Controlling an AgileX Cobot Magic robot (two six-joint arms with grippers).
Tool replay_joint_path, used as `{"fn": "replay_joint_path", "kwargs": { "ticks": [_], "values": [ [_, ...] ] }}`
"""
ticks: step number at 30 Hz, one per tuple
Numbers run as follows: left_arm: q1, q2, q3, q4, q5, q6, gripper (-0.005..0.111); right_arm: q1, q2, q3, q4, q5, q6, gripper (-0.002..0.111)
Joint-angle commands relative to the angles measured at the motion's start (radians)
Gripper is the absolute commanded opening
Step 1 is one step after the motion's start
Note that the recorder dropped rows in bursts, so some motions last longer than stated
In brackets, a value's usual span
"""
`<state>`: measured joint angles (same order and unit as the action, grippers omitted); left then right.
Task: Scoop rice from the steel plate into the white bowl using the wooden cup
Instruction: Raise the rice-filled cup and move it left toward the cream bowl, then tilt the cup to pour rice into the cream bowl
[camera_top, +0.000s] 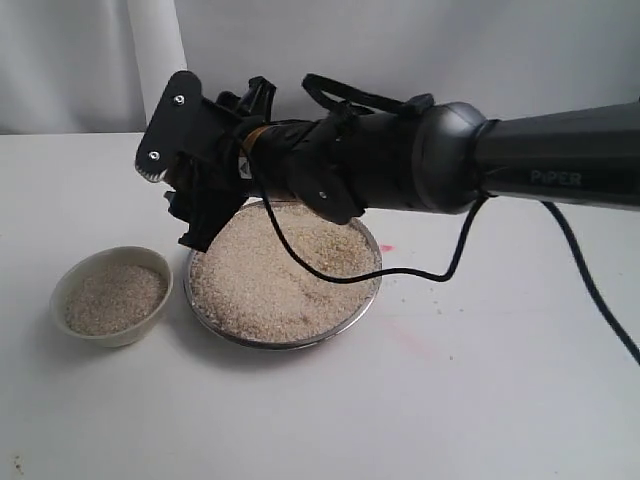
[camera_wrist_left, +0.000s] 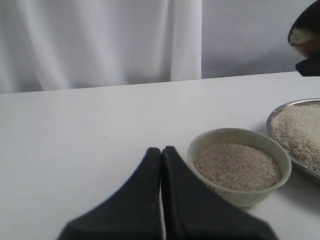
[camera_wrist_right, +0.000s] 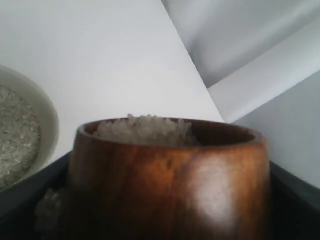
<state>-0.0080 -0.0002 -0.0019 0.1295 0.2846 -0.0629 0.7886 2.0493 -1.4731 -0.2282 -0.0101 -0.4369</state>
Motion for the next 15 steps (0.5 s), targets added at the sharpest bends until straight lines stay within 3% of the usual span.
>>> {"fn": "replay_joint_path", "kwargs": {
  "ticks": [1,5,15],
  "values": [
    [-0.003,0.0,0.002,-0.008,-0.011,-0.005,0.0,0.05,0.077,-0.119,-0.042,0.065,-0.008,0.0],
    [-0.003,0.0,0.002,-0.008,-0.011,-0.005,0.0,0.082,0.156,-0.214,-0.052,0.116,-0.019,0.0],
    [-0.003,0.0,0.002,-0.008,-0.011,-0.005,0.0,0.114,0.215,-0.233,-0.103,0.199,-0.064,0.0]
  ]
}}
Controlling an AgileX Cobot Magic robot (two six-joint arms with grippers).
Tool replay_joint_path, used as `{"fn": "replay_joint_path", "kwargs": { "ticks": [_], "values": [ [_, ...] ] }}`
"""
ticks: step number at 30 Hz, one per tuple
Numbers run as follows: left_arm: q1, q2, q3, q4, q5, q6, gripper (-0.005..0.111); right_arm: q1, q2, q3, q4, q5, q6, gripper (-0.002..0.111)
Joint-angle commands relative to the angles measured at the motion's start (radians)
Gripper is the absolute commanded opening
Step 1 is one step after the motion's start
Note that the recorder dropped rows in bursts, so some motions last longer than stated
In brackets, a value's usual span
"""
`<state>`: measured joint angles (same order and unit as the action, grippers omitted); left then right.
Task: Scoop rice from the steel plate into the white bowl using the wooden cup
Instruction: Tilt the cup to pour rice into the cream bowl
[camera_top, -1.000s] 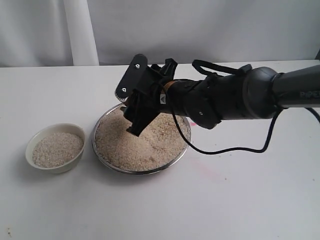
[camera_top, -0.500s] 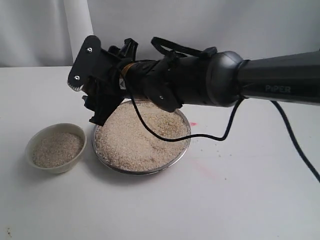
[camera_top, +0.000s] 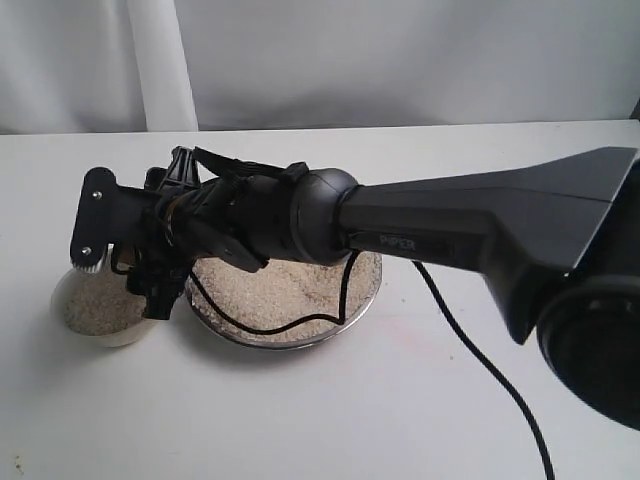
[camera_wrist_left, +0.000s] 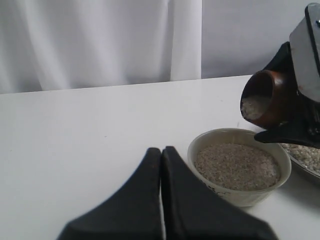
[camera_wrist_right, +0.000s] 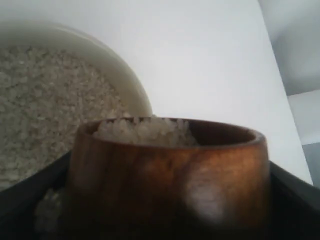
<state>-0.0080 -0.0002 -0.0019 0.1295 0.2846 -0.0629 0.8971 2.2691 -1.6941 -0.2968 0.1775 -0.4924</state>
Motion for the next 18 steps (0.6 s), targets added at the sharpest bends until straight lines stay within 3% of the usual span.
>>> {"fn": "replay_joint_path", "kwargs": {
  "ticks": [1,18],
  "values": [
    [-0.003,0.0,0.002,-0.008,-0.011,-0.005,0.0,0.009,-0.005,-0.012,-0.045,0.019,-0.009,0.0],
    [-0.003,0.0,0.002,-0.008,-0.011,-0.005,0.0,0.038,-0.005,-0.012,-0.234,0.07,-0.009,0.0]
  ]
}}
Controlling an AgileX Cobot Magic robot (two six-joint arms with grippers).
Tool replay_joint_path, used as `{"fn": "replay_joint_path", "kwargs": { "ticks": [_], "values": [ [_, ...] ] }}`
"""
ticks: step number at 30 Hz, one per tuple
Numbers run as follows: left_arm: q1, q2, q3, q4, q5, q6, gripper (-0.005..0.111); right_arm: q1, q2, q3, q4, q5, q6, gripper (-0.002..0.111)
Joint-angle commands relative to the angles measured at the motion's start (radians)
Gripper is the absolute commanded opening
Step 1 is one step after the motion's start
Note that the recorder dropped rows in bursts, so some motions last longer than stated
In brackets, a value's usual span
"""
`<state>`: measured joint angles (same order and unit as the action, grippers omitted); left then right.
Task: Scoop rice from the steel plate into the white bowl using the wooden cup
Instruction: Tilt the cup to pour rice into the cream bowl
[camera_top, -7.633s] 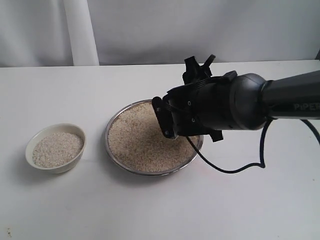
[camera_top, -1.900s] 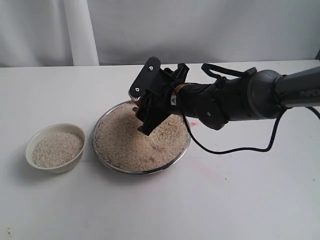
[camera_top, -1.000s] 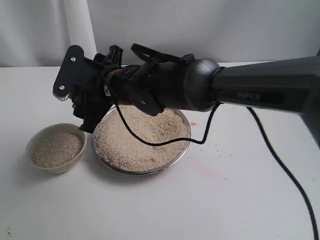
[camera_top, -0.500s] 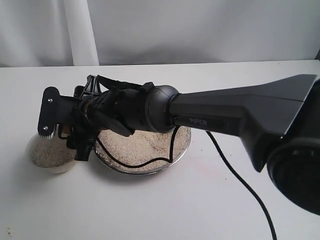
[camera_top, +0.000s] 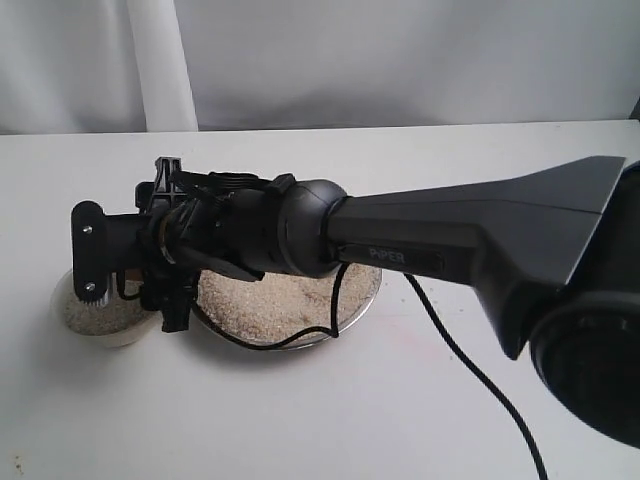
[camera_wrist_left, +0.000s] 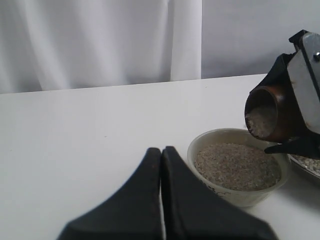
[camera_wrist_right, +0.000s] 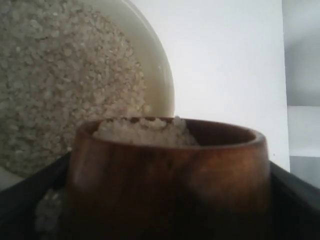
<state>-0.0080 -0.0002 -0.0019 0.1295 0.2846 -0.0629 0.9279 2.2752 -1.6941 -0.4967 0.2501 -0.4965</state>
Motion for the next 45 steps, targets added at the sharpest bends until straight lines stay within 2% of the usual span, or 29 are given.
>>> {"fn": "replay_joint_path", "kwargs": {
  "ticks": [1,24,35,45],
  "values": [
    [-0.003,0.0,0.002,-0.008,-0.011,-0.005,0.0,0.008,-0.011,-0.012,-0.038,-0.001,-0.005,0.0],
    [-0.003,0.0,0.002,-0.008,-0.011,-0.005,0.0,0.018,-0.011,-0.016,-0.224,0.033,0.007,0.0],
    [-0.003,0.0,0.002,-0.008,-0.011,-0.005,0.0,0.06,0.046,-0.15,-0.294,0.158,0.005,0.0],
    [-0.003,0.0,0.002,-0.008,-0.011,-0.005,0.0,0.082,0.062,-0.158,-0.38,0.21,0.005,0.0]
  ]
}}
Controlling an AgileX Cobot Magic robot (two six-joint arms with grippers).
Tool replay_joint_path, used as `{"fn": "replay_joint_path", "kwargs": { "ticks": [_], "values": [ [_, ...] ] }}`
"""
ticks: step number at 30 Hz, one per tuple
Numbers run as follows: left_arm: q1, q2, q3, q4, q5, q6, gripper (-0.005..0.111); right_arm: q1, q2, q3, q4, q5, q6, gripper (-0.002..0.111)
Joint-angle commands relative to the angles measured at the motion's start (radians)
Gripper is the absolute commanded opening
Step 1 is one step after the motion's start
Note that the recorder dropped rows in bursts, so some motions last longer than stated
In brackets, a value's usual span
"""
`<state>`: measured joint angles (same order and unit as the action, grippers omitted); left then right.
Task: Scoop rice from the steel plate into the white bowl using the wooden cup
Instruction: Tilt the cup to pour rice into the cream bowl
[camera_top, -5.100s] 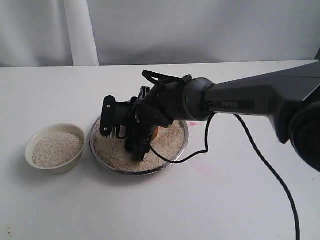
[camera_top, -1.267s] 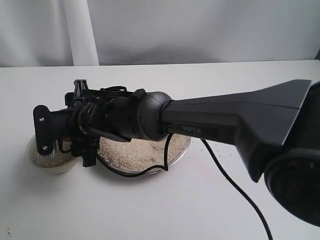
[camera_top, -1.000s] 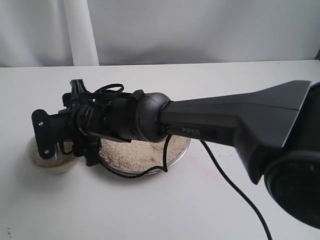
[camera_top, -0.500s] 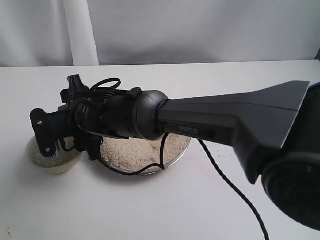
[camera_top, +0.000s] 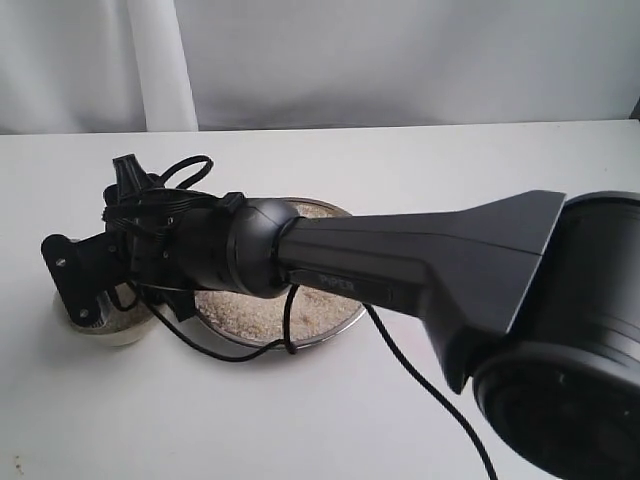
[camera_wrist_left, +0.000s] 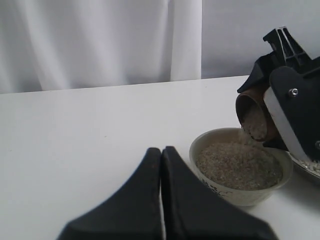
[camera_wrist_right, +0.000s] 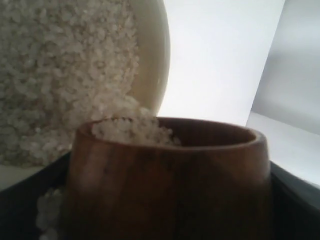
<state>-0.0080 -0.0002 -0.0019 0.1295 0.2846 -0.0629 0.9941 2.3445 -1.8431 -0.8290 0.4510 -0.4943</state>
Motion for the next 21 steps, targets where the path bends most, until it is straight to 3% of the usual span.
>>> {"fn": "replay_joint_path", "kwargs": {
  "ticks": [1,21],
  "values": [
    [-0.003,0.0,0.002,-0.008,-0.011,-0.005,0.0,0.02,-0.007,-0.009,-0.062,0.011,0.003,0.0],
    [-0.003,0.0,0.002,-0.008,-0.011,-0.005,0.0,0.054,-0.007,-0.009,-0.234,0.095,-0.005,0.0]
  ]
}}
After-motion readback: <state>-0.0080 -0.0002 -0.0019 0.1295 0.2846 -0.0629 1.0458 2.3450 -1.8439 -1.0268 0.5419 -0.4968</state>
